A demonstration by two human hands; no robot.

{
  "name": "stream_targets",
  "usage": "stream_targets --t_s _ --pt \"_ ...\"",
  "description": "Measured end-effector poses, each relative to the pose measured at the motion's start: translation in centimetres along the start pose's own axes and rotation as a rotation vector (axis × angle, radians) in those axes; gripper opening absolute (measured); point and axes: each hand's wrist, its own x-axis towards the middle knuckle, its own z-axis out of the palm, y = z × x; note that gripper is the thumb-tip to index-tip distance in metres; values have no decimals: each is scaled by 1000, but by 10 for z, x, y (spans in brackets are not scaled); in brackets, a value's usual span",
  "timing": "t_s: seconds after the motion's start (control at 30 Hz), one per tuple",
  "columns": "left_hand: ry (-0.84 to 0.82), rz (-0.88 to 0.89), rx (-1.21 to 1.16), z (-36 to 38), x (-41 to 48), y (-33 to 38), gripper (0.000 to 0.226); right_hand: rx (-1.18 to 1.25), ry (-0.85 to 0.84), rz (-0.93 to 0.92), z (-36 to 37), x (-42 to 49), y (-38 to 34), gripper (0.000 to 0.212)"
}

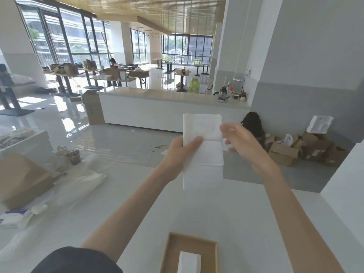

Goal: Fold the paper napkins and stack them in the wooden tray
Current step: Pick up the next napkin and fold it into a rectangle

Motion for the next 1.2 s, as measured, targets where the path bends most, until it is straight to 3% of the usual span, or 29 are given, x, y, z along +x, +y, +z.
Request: stream_targets --t_s 0.1,0.2,0.57,0.9,1.07,1.2 --pt "0 -6 -9 1 -4 2 30 156 -105 111 21 -13 25 29" --pt "-13 -11 23 0 -6 2 32 276 -15 96 30 -15 35 17" --pt "-40 41 211 -28 -7 1 22 378 -40 121 18 -4 38 10" --pt "-123 56 -19 -39 3 7 21 506 -105 15 9 3 30 25" --pt "-138 89 12 -35 5 3 31 488 -82 -19 9 2 35 39" --pt "-187 91 14 -31 5 0 31 499 -62 -18 6 0 39 37"
